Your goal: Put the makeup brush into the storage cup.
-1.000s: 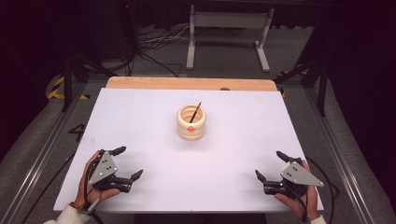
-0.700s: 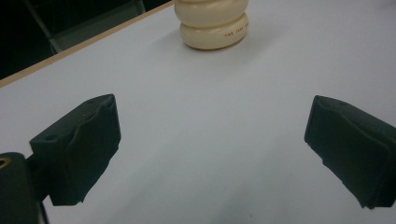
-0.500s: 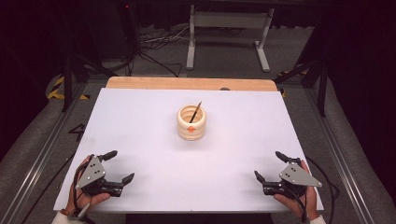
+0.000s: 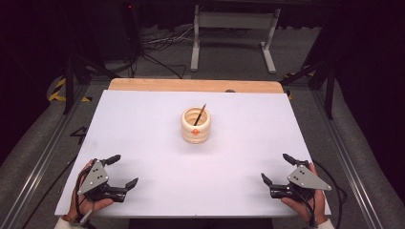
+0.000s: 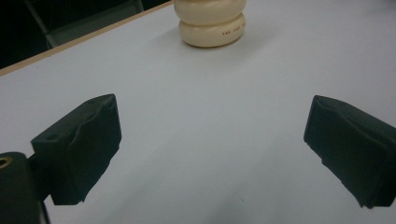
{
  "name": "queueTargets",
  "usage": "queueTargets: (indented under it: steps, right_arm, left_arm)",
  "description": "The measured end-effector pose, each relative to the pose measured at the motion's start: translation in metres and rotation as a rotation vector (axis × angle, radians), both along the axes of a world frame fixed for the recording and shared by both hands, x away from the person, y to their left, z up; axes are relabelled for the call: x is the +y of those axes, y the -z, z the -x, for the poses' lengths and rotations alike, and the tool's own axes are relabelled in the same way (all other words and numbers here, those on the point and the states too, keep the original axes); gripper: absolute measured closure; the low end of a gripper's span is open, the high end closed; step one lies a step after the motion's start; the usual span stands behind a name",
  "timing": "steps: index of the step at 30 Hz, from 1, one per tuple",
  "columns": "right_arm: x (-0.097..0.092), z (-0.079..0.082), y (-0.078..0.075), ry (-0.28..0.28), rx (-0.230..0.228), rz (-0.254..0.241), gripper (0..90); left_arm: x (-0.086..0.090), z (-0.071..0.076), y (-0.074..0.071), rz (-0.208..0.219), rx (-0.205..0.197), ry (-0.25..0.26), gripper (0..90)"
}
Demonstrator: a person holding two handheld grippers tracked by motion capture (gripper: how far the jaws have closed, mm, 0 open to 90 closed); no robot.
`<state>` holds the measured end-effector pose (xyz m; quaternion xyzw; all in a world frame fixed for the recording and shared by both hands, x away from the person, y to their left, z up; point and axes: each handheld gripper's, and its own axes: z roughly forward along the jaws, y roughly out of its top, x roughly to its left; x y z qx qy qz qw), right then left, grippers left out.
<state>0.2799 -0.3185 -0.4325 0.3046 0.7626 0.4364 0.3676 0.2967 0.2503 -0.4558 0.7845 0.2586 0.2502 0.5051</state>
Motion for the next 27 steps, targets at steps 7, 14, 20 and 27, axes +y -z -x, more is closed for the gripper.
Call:
queueTargets:
  steps: [7,14,20,27]
  right_arm:
    - [0.0029,0.0004,0.0004,-0.012,-0.001,0.012,5.6]
    - [0.0044,0.0012,-0.0002,-0.017,-0.008,0.000,5.8]
    - [0.0036,0.0022,-0.0006,-0.015,-0.011,-0.001,5.7]
    - [0.0023,0.0017,-0.0004,-0.013,-0.008,0.000,5.7]
  left_arm:
    - [0.0000,-0.0009,-0.0002,0.010,0.004,-0.004,4.9]
    - [0.0000,-0.0007,-0.0015,0.023,-0.003,-0.003,5.1]
    - [-0.0010,-0.0009,-0.0017,0.020,-0.002,-0.001,5.2]
    - [-0.0017,-0.0025,-0.0016,0.023,0.000,-0.002,5.4]
